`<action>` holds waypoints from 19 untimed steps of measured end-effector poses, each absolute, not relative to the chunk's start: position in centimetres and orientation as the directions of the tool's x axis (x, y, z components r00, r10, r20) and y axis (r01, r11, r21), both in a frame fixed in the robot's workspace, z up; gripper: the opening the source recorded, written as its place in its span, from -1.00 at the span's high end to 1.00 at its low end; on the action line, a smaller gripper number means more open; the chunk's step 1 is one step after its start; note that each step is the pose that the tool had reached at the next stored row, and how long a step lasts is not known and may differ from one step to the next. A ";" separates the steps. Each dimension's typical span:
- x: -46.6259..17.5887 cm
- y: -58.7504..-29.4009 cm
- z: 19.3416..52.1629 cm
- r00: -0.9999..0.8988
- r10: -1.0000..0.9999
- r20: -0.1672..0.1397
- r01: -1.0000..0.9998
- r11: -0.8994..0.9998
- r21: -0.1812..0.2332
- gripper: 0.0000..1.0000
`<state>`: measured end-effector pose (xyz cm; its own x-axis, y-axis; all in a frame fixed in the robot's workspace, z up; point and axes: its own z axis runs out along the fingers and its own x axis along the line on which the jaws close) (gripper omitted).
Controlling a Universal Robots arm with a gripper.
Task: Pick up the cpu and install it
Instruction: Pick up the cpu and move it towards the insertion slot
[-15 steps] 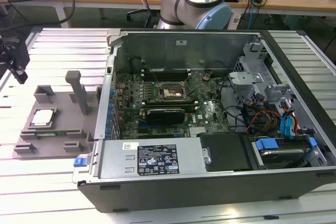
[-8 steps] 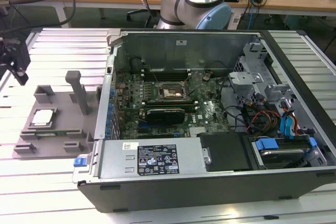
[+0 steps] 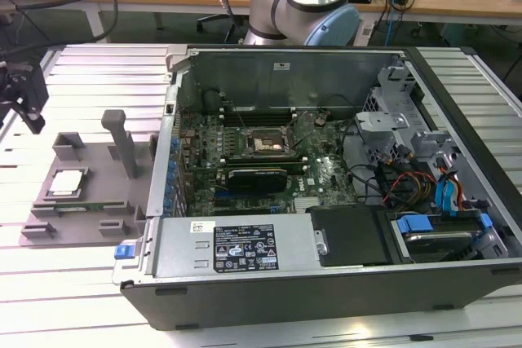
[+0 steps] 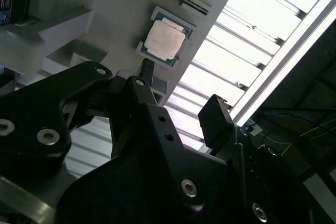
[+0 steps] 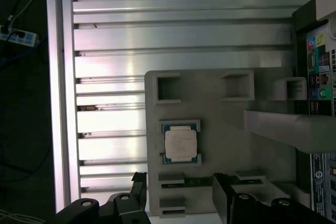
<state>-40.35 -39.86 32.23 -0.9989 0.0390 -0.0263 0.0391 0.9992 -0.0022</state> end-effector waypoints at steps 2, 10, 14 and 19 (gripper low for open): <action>-40.3 -39.9 32.1 -0.999 0.039 -0.026 0.039 0.999 -0.002 -0.23; -40.3 -39.9 31.9 -0.999 0.039 -0.026 0.039 0.999 -0.002 -0.23; -40.3 -39.9 31.7 -0.999 0.039 -0.026 0.039 0.999 -0.002 -0.23; -40.3 -39.9 31.5 -0.999 0.039 -0.026 0.039 0.999 -0.002 -0.23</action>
<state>-40.34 -39.86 31.54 -0.9989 0.0390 -0.0263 0.0391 0.9992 -0.0022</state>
